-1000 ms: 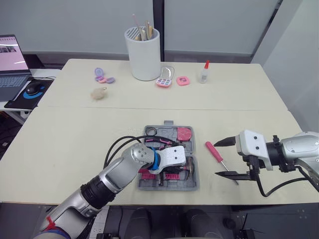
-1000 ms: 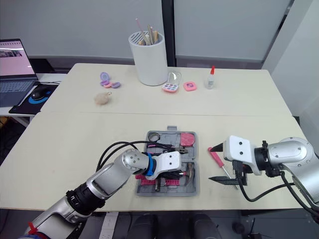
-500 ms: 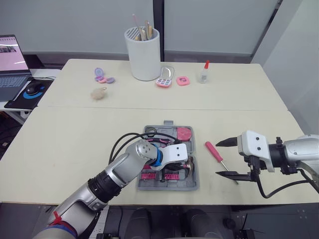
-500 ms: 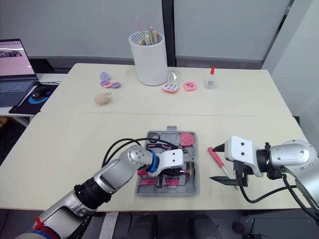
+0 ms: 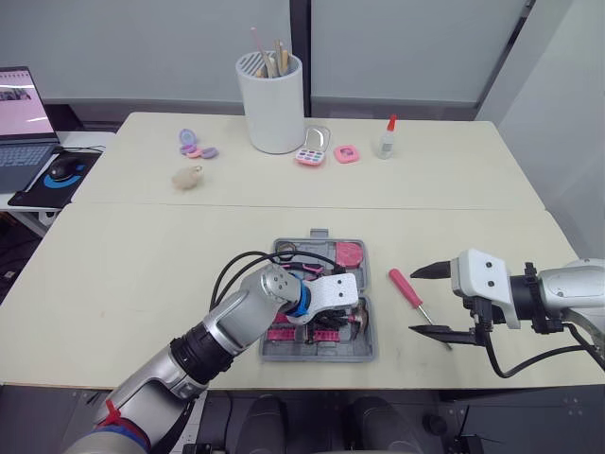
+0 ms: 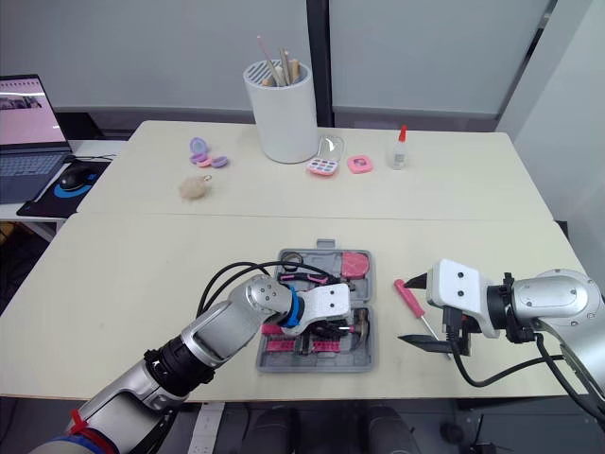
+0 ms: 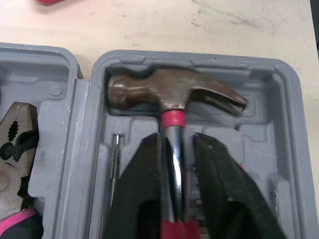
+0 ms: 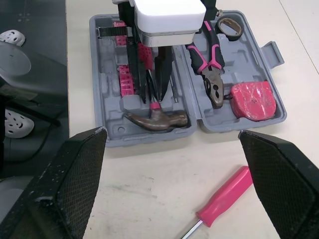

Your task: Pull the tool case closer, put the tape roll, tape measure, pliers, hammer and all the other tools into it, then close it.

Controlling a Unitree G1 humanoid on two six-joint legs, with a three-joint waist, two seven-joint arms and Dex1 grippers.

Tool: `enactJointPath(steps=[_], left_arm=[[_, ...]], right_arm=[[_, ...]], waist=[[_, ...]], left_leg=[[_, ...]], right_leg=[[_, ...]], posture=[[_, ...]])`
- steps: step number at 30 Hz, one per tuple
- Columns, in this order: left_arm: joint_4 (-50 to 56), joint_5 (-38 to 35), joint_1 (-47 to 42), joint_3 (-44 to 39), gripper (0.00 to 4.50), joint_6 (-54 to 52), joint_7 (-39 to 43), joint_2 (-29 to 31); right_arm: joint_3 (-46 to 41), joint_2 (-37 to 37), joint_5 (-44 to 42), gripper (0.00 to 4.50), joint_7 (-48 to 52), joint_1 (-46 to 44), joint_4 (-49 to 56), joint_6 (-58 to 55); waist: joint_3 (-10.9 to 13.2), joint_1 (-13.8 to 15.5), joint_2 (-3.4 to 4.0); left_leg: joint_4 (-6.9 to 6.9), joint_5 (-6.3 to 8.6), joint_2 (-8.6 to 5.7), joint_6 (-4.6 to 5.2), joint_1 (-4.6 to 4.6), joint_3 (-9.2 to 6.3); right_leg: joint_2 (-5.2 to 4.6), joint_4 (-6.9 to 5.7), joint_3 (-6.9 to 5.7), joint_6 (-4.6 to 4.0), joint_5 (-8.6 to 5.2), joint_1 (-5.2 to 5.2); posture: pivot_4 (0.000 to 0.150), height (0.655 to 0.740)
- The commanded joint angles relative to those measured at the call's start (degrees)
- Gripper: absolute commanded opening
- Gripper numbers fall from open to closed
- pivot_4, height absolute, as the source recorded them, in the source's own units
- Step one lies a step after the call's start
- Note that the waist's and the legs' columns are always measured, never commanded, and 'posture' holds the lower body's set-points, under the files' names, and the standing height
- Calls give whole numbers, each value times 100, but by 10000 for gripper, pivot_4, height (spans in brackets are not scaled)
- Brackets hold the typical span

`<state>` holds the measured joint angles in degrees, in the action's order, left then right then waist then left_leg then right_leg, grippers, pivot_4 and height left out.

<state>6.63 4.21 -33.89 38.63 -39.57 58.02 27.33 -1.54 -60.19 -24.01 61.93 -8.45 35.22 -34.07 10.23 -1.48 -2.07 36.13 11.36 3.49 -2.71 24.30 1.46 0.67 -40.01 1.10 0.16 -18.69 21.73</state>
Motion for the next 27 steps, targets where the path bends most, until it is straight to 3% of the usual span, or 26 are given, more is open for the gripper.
enactJointPath(steps=[1,2,7,11,14,17,20,27], left_arm=[[307,9,-119,-125,22625,45,-1,-17],[385,-15,-141,-146,25460,31,43,10],[1282,-456,-100,-716,25460,68,332,404],[1300,-733,215,-1363,25460,883,406,831],[953,-1078,656,-1932,19863,1631,377,856],[645,-1491,1153,-2298,9653,2292,638,855],[146,-1361,1407,-2314,258,3023,785,952],[-516,-1200,1499,-2140,258,3574,793,827]], right_arm=[[-55,15,-27,45000,-40,-146,69,76],[-41,21,-24,45000,-39,-165,59,80],[24,53,13,45000,-23,-259,-32,130],[65,77,54,45000,-13,-290,-136,210],[125,122,68,45000,-22,-337,-207,249],[186,163,99,45000,-15,-373,-270,287],[196,162,102,45000,9,-380,-310,319],[147,99,70,45000,75,-422,-328,296]], waist=[[0,0,0],[0,0,0],[0,-1,0],[-1,-12,2],[-2,-15,3],[-2,-14,3],[-1,-4,3],[-2,-2,3]], left_leg=[[0,0,0,0,0,0],[0,0,0,0,0,0],[0,0,1,-1,1,-1],[-1,-1,4,-1,-12,1],[-3,0,8,0,-37,0],[-3,0,12,0,-39,2],[-3,0,12,0,-38,6],[-3,0,12,0,-37,8]], right_leg=[[0,0,0,0,0,0],[0,0,0,0,0,0],[1,0,0,-2,1,0],[2,-2,2,-2,1,-7],[0,1,9,0,0,-28],[-6,3,9,0,0,-31],[-10,3,6,-1,0,-31],[-14,3,5,-2,1,-32]], posture=[[1500,7400],[1500,7400],[1500,7400],[1500,7400],[1500,7400],[1500,7400],[1500,7400],[1500,7400]])
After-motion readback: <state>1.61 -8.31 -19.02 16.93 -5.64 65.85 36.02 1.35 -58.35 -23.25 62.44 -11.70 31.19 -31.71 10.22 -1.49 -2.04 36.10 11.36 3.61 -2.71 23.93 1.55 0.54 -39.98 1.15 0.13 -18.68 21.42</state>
